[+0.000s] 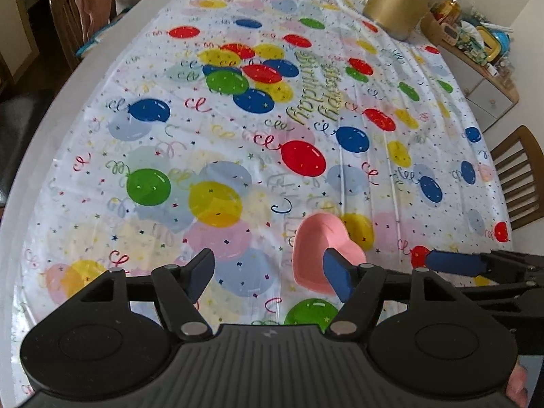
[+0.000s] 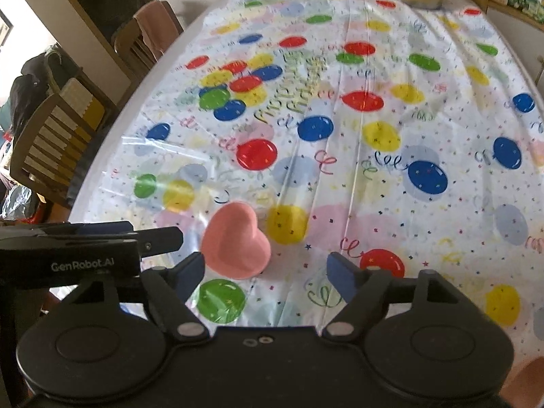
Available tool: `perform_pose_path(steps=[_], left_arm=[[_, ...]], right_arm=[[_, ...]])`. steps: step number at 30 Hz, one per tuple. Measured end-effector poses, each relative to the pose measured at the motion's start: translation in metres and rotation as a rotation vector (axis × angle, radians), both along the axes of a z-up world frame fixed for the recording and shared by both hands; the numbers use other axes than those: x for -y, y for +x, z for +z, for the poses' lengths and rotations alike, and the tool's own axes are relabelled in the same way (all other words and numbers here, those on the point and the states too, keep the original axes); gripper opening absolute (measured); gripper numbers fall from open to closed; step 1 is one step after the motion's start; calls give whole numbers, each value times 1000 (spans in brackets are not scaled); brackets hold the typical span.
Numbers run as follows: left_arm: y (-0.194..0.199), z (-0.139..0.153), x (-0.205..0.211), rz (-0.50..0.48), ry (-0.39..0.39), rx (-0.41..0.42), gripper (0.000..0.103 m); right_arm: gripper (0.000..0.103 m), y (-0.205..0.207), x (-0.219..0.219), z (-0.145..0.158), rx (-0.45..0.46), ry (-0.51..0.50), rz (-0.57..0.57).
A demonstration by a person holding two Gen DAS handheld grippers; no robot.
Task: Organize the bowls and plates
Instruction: 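Move both grippers to the small pink heart-shaped dish, then close both grippers on the heart-shaped dish rim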
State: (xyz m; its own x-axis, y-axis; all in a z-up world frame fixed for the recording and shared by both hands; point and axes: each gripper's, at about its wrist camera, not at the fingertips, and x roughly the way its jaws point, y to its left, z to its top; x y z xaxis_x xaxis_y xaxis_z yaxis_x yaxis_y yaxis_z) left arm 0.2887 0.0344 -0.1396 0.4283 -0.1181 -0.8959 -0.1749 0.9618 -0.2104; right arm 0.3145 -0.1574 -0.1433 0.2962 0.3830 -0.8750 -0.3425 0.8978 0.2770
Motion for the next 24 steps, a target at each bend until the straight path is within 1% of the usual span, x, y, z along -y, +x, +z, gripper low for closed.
perform_pose_path(steps=[6, 10, 12, 13, 14, 16, 18, 19, 21, 23, 24], left_arm=[[7, -14, 0, -10, -5, -7, 70], [8, -20, 2, -29, -7, -3, 69], [8, -22, 3, -35, -7, 7, 68], [8, -22, 3, -38, -9, 10, 65], [8, -23, 3, -37, -16, 12, 59], [9, -24, 4, -30, -27, 13, 55], [10, -26, 7, -32, -31, 11, 48], [10, -27, 8, -36, -35, 11, 43], [11, -29, 11, -43, -45, 6, 40], [11, -32, 13, -41, -42, 3, 33], [11, -33, 14, -34, -42, -2, 32]], right_arm=[[62, 8, -5, -17, -23, -18, 45], [46, 13, -8, -27, -25, -27, 92], [42, 14, -8, -31, -27, -25, 108], [39, 16, -8, -32, -28, -26, 111], [37, 17, -8, -33, -30, -25, 112], [33, 21, -9, -36, -38, -14, 109], [30, 23, -10, -37, -45, -8, 107], [27, 24, -12, -38, -47, -8, 107], [23, 25, -13, -40, -52, -9, 103], [16, 26, -15, -42, -60, -6, 101], [15, 25, -16, -43, -62, -8, 97]])
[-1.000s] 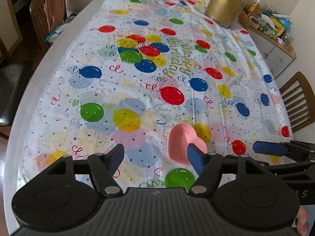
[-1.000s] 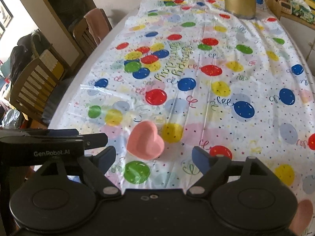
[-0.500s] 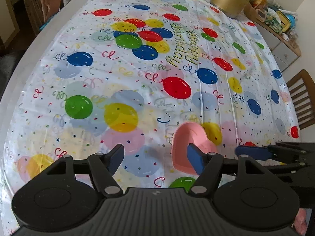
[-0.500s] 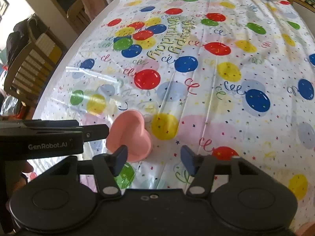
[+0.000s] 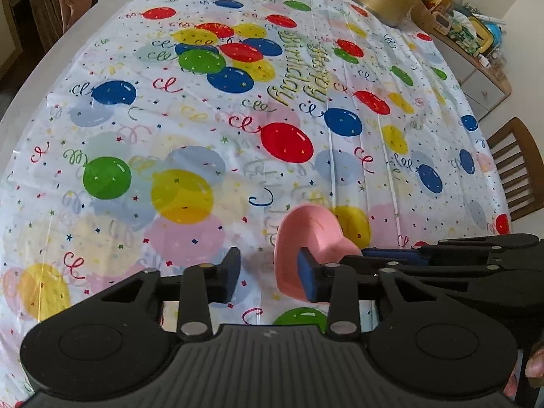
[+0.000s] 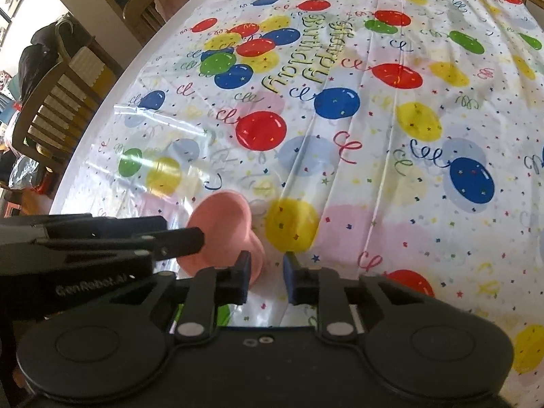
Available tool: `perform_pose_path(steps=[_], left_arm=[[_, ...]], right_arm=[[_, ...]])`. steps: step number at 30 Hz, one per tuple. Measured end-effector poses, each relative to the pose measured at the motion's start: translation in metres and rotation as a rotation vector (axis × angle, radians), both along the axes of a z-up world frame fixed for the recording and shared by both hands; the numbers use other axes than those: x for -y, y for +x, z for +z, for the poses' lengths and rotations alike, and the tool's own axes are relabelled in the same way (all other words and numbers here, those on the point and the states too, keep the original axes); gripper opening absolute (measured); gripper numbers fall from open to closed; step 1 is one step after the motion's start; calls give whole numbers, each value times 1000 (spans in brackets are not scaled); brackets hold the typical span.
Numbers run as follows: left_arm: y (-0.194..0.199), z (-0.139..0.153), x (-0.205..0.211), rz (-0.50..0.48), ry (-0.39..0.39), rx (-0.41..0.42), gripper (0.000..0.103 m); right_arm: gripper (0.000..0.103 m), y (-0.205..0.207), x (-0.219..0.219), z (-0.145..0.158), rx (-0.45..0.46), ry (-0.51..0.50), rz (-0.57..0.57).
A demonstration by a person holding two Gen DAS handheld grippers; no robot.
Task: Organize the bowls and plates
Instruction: 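Close both grippers on the heart-shaped dish rim, then lift the heart-shaped dish and carry it over the pink bowl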
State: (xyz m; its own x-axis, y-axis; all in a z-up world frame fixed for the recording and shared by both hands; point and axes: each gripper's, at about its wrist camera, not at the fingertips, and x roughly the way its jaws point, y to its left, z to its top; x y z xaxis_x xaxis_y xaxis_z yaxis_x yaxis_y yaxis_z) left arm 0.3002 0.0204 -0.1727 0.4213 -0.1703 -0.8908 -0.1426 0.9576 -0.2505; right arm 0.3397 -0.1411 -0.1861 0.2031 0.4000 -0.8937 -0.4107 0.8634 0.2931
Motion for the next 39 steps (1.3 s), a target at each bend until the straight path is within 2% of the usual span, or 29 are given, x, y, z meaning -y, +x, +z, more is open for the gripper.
perform_pose_path(steps=[2, 8, 10, 19, 39], left_arm=[[0, -3, 1, 14, -2, -8, 29], [1, -7, 4, 16, -9, -15, 12], [2, -6, 5, 4, -13, -9, 10], [-2, 6, 5, -12, -9, 3, 9], [-59, 67, 2, -46, -21, 36, 9]], right_arm=[[8, 0, -1, -2, -8, 0, -8], [4, -1, -4, -4, -13, 3, -29], [3, -1, -5, -4, -15, 6, -35], [3, -7, -7, 5, -1, -7, -59], [3, -66, -7, 78, 59, 19, -69]])
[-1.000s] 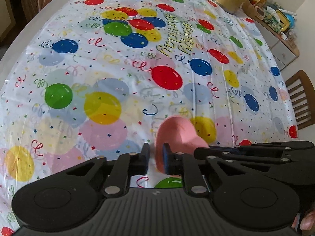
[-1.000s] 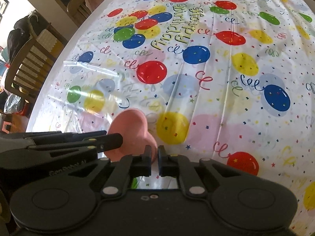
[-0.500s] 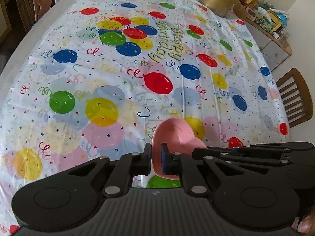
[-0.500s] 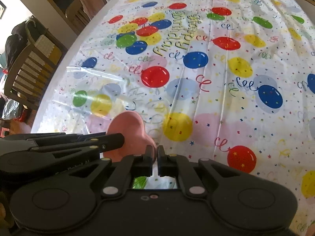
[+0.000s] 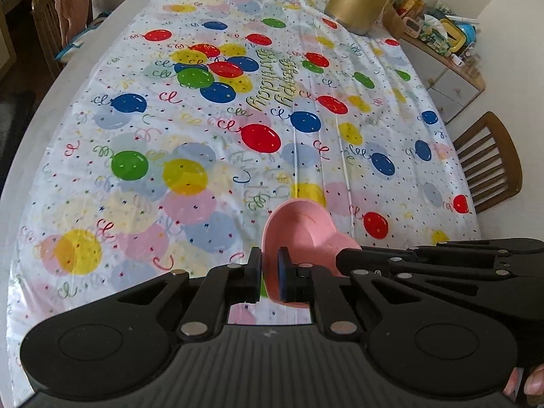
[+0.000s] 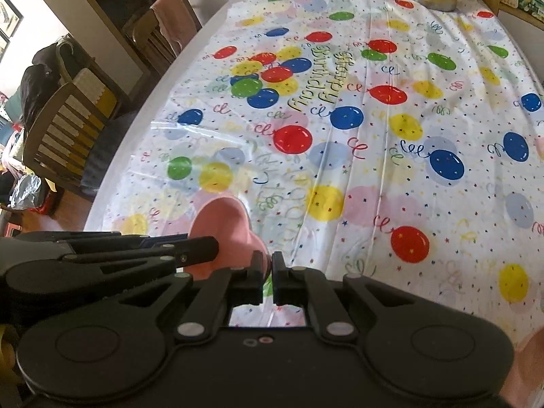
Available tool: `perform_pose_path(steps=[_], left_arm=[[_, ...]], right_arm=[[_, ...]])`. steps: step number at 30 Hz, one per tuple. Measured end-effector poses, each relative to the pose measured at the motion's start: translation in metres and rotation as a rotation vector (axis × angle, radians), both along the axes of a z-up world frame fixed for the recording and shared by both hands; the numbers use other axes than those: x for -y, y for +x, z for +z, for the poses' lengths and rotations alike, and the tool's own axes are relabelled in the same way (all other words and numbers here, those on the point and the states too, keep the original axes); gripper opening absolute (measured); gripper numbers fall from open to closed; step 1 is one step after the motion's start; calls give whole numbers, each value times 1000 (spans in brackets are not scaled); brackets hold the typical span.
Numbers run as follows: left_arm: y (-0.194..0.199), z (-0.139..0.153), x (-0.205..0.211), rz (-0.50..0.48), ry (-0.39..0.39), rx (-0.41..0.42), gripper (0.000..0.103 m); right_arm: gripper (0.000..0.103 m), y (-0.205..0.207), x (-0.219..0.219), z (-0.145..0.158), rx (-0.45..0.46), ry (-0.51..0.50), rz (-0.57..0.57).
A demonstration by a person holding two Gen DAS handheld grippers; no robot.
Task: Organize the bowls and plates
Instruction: 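Lift the heart-shaped dish and carry it over the pink bowl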
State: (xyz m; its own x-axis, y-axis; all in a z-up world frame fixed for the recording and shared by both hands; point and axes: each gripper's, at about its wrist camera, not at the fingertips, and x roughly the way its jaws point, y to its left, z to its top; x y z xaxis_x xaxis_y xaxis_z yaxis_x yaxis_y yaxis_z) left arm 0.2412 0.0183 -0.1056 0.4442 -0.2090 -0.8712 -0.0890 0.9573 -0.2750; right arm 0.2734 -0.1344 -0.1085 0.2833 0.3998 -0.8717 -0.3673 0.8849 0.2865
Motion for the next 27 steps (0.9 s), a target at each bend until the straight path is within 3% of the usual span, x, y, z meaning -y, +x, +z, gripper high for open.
perform_pose_path(steps=[14, 27], left_arm=[[-59, 21, -6, -28, 12, 13, 9], [-108, 18, -5, -60, 12, -16, 9]], right_arm=[[4, -59, -8, 18, 10, 19, -5], [4, -106, -6, 17, -14, 23, -15]])
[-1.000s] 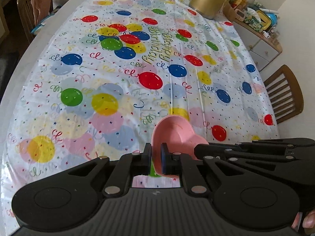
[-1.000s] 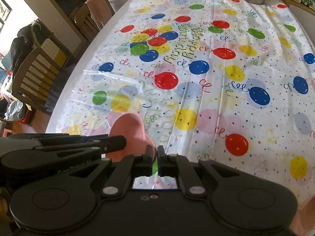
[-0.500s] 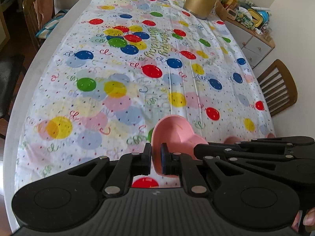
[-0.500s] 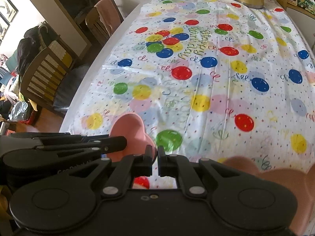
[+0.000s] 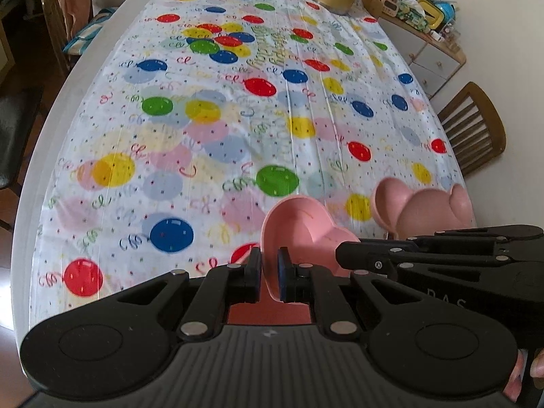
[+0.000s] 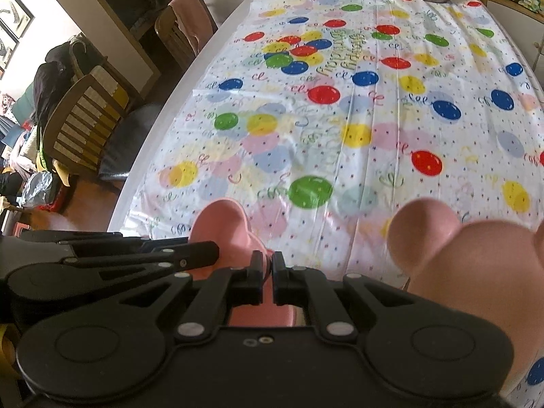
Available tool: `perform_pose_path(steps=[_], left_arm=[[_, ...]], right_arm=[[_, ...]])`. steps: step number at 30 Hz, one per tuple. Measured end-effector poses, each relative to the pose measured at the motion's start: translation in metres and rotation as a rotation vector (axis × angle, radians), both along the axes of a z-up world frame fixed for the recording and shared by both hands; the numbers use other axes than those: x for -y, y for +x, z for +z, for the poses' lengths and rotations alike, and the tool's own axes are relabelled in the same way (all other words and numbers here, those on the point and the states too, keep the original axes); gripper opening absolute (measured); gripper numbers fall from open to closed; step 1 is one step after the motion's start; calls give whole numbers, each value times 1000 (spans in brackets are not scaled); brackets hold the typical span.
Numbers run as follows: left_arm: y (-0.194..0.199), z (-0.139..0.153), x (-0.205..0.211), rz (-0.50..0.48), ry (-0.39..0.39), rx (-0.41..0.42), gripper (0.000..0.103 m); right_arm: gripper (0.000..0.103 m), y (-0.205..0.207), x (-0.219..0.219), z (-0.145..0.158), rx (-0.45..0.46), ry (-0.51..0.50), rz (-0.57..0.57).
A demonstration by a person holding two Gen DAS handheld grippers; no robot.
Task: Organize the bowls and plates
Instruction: 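Lift the heart-shaped dish and carry it over the pink bowl, then lower the heart-shaped dish into the pink bowl and open both grippers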
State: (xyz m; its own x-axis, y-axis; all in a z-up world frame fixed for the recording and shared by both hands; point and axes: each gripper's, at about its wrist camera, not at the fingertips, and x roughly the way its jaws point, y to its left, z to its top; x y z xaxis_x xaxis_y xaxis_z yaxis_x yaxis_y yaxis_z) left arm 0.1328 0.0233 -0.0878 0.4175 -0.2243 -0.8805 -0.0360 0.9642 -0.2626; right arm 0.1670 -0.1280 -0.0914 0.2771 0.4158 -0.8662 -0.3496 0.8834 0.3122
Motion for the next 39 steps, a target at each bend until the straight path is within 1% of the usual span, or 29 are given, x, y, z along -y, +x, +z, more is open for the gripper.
perform_pose_path(steps=[4, 10, 16, 26, 37, 39], left_arm=[[-10, -2, 1, -15, 4, -9, 9], [-19, -13, 9, -41, 24, -42, 9], [-21, -22, 13, -52, 32, -60, 9], [-18, -28, 13, -53, 42, -72, 9], [-16, -31, 13, -61, 63, -81, 9], [-17, -31, 13, -59, 64, -81, 9]], right_arm=[[3, -10, 0, -3, -11, 0, -2], [4, -21, 3, -10, -31, -5, -15], [3, -25, 5, -17, -38, -17, -25], [4, -25, 4, -25, -53, -18, -38], [12, -26, -3, -29, -58, -27, -26], [12, -27, -4, -29, -56, -32, -24]])
